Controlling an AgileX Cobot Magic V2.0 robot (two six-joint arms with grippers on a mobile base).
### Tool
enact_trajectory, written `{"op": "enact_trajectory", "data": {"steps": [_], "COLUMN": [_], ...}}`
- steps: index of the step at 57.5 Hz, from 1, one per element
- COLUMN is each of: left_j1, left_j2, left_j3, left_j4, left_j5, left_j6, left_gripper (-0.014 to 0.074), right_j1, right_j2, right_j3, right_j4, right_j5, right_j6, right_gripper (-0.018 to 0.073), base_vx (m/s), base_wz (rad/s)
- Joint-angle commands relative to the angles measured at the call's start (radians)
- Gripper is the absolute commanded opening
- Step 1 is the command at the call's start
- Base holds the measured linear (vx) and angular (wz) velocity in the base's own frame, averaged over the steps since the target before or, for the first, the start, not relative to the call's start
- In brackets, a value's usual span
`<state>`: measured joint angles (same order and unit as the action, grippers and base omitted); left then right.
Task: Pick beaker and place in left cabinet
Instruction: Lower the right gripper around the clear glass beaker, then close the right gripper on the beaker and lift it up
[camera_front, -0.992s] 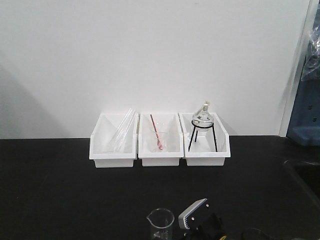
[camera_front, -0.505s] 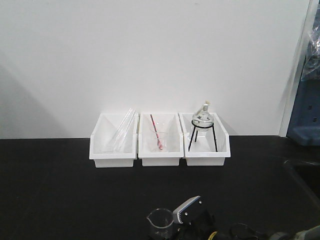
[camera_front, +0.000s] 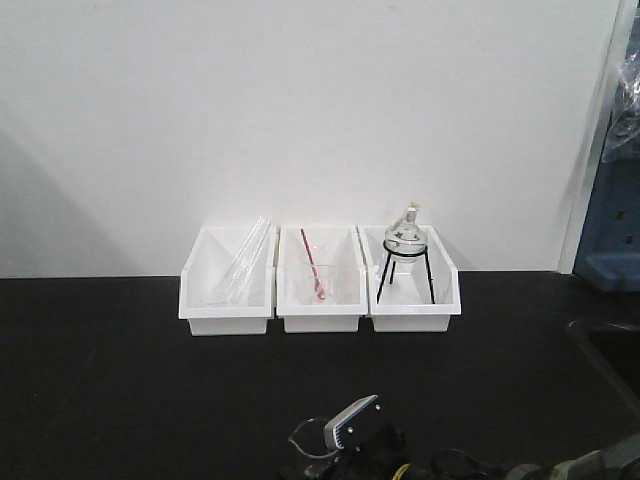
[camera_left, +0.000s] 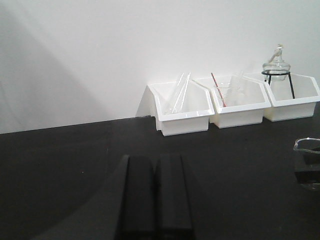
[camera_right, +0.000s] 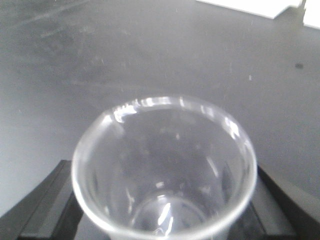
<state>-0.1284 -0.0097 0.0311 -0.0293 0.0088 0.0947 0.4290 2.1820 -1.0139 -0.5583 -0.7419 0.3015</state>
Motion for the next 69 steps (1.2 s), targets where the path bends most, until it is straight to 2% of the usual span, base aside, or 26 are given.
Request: {"op": "enact_trajectory", "data": {"steps": [1,9,15,22,30,39,50,63,69], "left_j1": [-0.001,-0.001,-0.001,-0.001,-0.001,-0.001,-0.001,-0.001,-0.001], "left_j2": [-0.019,-0.019,-0.019,-0.019,-0.019,-0.019,-0.019,-0.019,-0.019], "left_j3": [0.016,0.016,0.016,0.016,0.016,0.016,0.016,0.016,0.016], "left_j4": [-0.007,-0.007,-0.007,-0.007,-0.007,-0.007,-0.007,-0.007,-0.007], "left_j5": [-0.084,-0.084,-0.084,-0.084,-0.084,-0.084,-0.084,-0.084,-0.084], "left_j6": [-0.003,-0.003,-0.003,-0.003,-0.003,-0.003,-0.003,-0.003,-0.003], "left_gripper": [0.0001,0.0001,0.0001,0.0001,0.0001,0.0001,0.0001,0.0001,0.0001], "right_j1": [-0.003,0.004,0.012,0.033,0.076,0.143,0.181,0.204,0.209], "right_j2": [-0.056,-0.065,-0.1,-0.181,-0.291,-0.445,-0.573,-0.625,-0.625], "right_j3": [-0.025,-0.025,-0.025,-0.025,-0.025,-0.025,-0.06,-0.186,-0.213], "right_j4": [0.016,0.016,0.012,0.008,0.003,0.01,0.018,0.009,0.009], "right_j5": [-0.08,-0.087,-0.075,-0.002,0.084,0.186,0.337,0.619,0.662], "right_j6": [0.0,0.024,0.06,0.06,0.06,0.082,0.255,0.266,0.266], "right_gripper": [0.0526,0.04,0.0258,0.0109,0.0012,-0.001,-0.0008,-0.0008,-0.0008], "base_vx": [0.0,0.0,0.0,0.0,0.0,0.0,0.0,0.0,0.0], "base_wz": [0.0,0.0,0.0,0.0,0.0,0.0,0.0,0.0,0.0]}}
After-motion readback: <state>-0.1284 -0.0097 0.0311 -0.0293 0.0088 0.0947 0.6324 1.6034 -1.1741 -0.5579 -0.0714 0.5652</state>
